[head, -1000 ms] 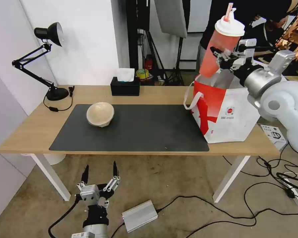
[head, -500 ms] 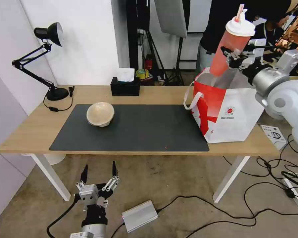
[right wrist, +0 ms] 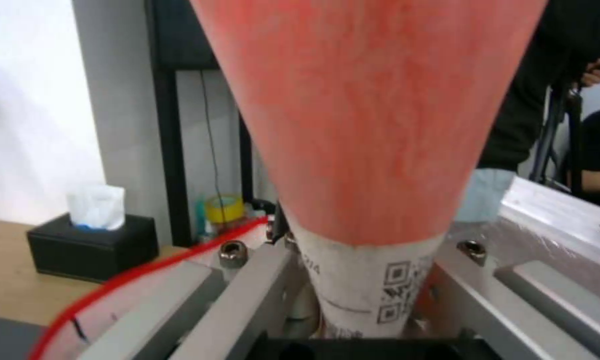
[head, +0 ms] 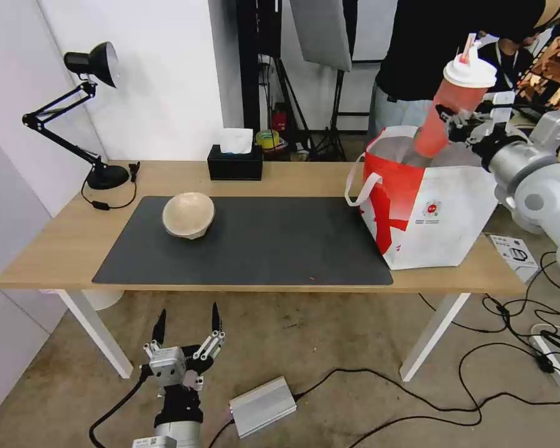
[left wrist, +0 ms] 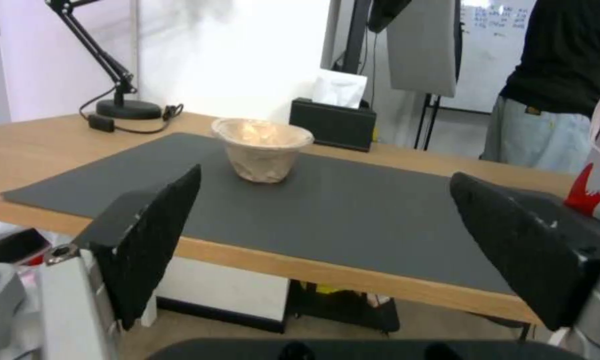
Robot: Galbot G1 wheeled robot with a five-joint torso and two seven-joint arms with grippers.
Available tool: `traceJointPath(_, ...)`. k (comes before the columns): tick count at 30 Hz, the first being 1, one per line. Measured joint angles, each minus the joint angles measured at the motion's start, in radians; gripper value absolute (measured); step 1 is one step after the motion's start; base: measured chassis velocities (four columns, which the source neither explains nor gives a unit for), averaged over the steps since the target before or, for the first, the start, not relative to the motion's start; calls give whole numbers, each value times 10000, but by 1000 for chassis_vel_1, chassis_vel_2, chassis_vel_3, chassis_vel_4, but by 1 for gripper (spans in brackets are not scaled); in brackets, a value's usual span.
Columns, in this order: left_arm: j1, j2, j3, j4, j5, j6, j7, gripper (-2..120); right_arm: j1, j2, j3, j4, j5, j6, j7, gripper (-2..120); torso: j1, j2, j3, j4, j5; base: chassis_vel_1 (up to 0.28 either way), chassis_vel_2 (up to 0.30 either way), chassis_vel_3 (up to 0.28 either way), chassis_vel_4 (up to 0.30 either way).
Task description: Pick up the trash from the table and place it into the takeout bag.
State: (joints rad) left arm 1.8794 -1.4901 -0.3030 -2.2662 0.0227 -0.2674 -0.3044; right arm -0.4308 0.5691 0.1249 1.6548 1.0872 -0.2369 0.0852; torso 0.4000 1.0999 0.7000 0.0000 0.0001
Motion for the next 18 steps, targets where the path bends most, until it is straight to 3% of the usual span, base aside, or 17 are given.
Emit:
traceJointPath(5,14,28,-24,-19,-16,0,-7,100,-29,9,-43,-165,-272,-173,-99,5,0,1,0,1,-1,0,0,0,0)
traceJointPath(18,9,-4,-2,-24,-29,-36,-21,100,1409,-358,-1192,-276,-458,-2279,-222,5,0,0,0,0,-2,0,0,0,0)
